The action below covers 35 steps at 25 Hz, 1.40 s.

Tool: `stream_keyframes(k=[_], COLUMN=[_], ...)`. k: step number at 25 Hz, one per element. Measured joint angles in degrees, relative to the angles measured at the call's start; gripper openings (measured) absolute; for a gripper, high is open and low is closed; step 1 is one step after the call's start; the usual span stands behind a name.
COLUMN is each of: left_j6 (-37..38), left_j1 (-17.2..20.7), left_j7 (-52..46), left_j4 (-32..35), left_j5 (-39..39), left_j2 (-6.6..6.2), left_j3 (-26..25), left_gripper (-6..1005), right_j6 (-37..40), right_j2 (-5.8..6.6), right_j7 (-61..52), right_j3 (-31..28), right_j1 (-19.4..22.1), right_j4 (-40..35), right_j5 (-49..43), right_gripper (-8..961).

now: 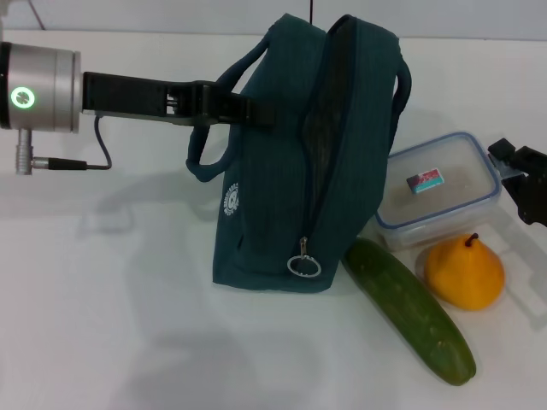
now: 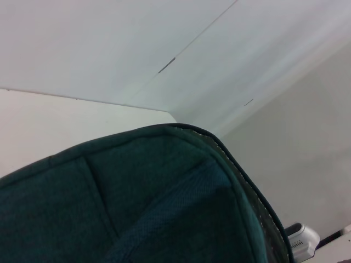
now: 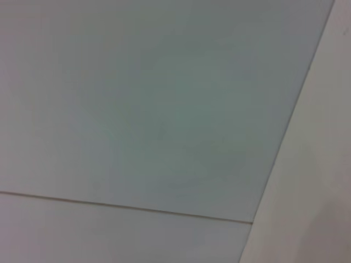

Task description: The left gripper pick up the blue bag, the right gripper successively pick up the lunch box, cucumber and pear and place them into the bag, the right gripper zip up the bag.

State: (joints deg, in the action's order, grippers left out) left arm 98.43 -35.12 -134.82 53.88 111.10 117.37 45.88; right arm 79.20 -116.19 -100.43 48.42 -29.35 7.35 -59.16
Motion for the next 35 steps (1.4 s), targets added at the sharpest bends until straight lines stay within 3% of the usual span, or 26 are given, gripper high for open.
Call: stream_keyframes(k=[18, 28, 35], left_j6=[0.00, 0.00, 0.01], left_j1=[0.05, 0.24, 0.12], left_j7=[0.44, 0.67, 0.70], left_j4=[0.00, 0.00, 0.00], left_j5=[0.04, 0.01, 0.00], left_j2=[-0.13, 0.11, 0.17], left_j3=[0.00, 0.23, 0.40], left_gripper=[65, 65, 65], right_j6=[2.97, 4.91, 11.57], right_j2=[0.06, 0.17, 0.21], right_j7=[-9.63, -9.63, -11.92], right_j3=[-0.09, 0.07, -0.15], right_j1=[2.94, 4.06, 4.52], right_j4=[-3.07, -4.50, -4.71], right_j5=[0.13, 0.25, 4.38], right_gripper=[99, 99, 100])
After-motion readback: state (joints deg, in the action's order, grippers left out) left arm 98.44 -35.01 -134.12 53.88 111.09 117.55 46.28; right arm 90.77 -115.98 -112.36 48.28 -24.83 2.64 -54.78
